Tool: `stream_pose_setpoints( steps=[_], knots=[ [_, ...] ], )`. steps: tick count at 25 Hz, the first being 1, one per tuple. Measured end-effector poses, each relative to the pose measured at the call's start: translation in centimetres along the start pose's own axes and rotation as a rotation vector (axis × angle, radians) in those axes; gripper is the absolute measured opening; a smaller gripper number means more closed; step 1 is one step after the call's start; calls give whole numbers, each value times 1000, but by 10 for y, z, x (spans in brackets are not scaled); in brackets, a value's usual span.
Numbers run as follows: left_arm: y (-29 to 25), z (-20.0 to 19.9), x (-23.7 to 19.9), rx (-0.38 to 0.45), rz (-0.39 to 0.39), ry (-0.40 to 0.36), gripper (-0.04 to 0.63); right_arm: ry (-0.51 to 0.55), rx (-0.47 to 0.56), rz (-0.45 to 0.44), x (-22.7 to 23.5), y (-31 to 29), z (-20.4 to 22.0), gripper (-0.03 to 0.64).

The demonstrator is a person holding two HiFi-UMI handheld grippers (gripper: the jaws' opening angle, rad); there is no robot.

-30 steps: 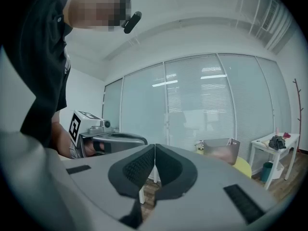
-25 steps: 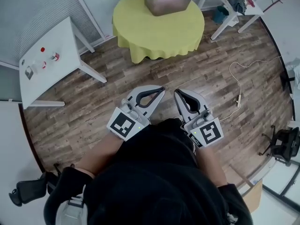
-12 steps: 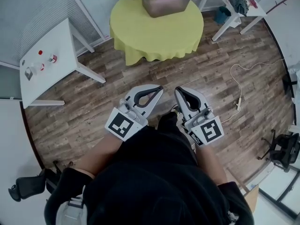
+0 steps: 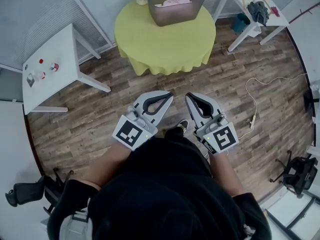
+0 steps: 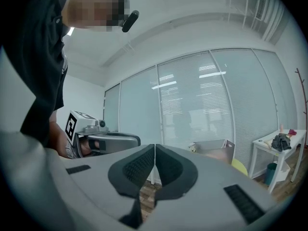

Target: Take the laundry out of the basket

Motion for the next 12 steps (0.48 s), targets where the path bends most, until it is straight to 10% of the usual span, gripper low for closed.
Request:
stream_pose_setpoints(
  steps=[12],
  knots=[
    [-78,-7,27,-5,-81,-12,9,1,5,-89,80,35,-5,25]
  ],
)
Point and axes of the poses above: the fingertips, and each gripper's own axes: y backward along the fingers, x to its right, z out of its underside, the point moved 7 cm from there along y, backward along the fingers, and after that the axes turned 13 degrees about -z, right-handed, at the moved point
